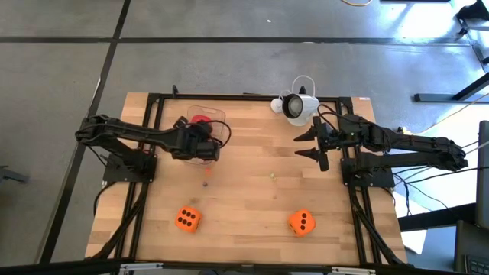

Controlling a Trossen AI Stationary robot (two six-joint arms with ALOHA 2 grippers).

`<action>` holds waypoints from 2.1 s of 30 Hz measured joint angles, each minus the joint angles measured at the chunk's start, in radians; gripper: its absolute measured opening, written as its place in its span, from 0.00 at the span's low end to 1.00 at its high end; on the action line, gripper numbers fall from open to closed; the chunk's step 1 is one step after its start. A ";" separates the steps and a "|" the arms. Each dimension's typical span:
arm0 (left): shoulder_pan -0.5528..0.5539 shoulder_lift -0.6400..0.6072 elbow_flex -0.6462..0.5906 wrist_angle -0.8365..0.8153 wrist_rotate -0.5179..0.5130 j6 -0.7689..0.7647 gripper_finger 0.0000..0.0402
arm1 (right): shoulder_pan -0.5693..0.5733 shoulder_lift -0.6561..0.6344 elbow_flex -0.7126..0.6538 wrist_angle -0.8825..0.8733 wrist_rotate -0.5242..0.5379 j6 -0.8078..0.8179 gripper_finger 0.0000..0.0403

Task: Pick & Place Dice
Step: Put the small red die into the transparent bin

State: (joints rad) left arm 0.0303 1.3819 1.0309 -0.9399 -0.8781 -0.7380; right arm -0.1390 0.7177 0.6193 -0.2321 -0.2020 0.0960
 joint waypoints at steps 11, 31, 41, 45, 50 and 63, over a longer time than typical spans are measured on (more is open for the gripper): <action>0.005 0.000 0.000 0.013 -0.025 0.009 0.30 | 0.000 0.000 0.000 0.000 0.000 0.000 0.60; 0.005 0.000 0.000 0.054 -0.020 -0.092 0.32 | 0.000 0.000 0.000 0.000 0.000 -0.002 0.60; 0.005 0.000 0.000 0.156 0.039 -0.115 0.31 | 0.000 0.000 0.000 0.000 0.003 -0.002 0.60; 0.005 0.000 0.000 0.171 0.022 -0.182 0.31 | 0.000 0.000 0.000 0.000 0.003 -0.002 0.60; 0.005 0.001 0.000 0.171 -0.047 -0.294 0.30 | 0.000 0.000 0.000 0.000 0.003 -0.002 0.60; 0.075 0.110 0.001 0.150 -0.005 -0.414 0.29 | 0.000 0.002 0.000 0.000 0.003 -0.003 0.60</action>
State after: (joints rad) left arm 0.1051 1.4921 1.0317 -0.7902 -0.8831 -1.1519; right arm -0.1391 0.7200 0.6193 -0.2321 -0.1986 0.0929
